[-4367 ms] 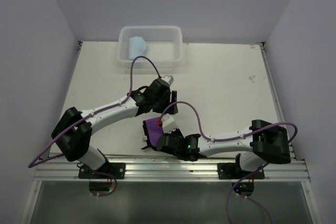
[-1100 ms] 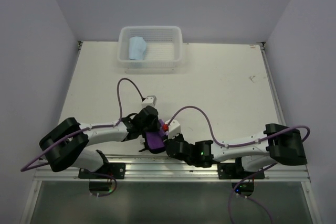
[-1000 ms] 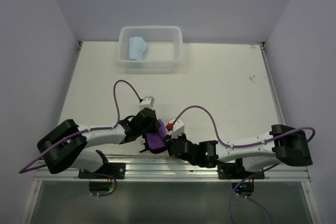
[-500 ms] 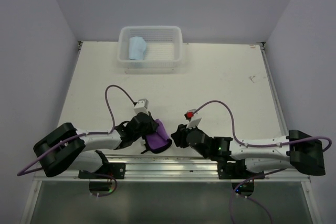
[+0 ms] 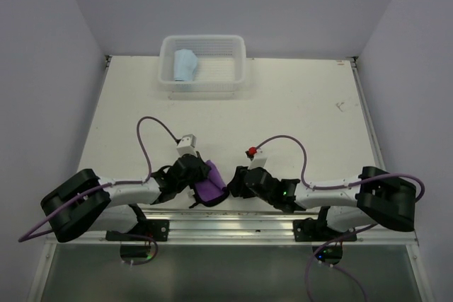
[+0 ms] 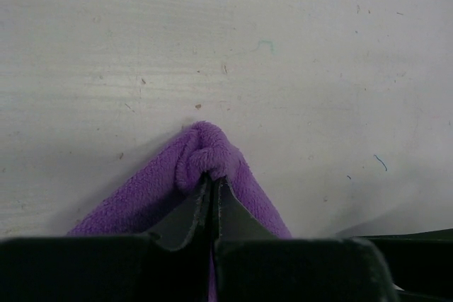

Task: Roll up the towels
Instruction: Roll the towel

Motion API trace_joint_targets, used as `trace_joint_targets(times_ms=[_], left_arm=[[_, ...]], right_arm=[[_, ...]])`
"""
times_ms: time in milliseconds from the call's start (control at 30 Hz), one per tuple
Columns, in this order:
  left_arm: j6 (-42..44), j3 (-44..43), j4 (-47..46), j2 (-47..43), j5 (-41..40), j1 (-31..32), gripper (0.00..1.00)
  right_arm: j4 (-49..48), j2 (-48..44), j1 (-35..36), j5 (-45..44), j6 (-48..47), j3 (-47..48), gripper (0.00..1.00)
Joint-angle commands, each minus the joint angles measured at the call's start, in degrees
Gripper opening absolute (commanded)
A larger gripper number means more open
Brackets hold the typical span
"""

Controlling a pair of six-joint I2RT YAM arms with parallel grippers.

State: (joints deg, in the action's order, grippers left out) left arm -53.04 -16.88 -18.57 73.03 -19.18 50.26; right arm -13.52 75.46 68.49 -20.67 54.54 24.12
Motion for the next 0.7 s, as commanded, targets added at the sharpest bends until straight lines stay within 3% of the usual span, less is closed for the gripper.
trace_joint_targets(times_ms=[0, 300, 433, 667], left_arm=[[0.39, 2.38, 6.09, 0.62, -3.14, -0.6, 0.0], [0.21, 2.38, 6.35, 0.62, -3.23, -0.6, 0.0], [0.13, 2.47, 6.35, 0.44, -3.41, -0.6, 0.0], [0.21, 2.29, 6.79, 0.44, -3.85, -0.6, 0.0]], right_arm=[[-6.07, 1.53, -0.2, 2.82, 2.23, 1.19, 0.5], [-6.61, 2.77, -0.2, 1.95, 2.58, 1.11, 0.55], [-6.44, 2.76, -0.2, 2.82, 1.62, 1.45, 0.68], [-7.14, 4.34, -0.2, 2.39, 4.51, 1.63, 0.68]])
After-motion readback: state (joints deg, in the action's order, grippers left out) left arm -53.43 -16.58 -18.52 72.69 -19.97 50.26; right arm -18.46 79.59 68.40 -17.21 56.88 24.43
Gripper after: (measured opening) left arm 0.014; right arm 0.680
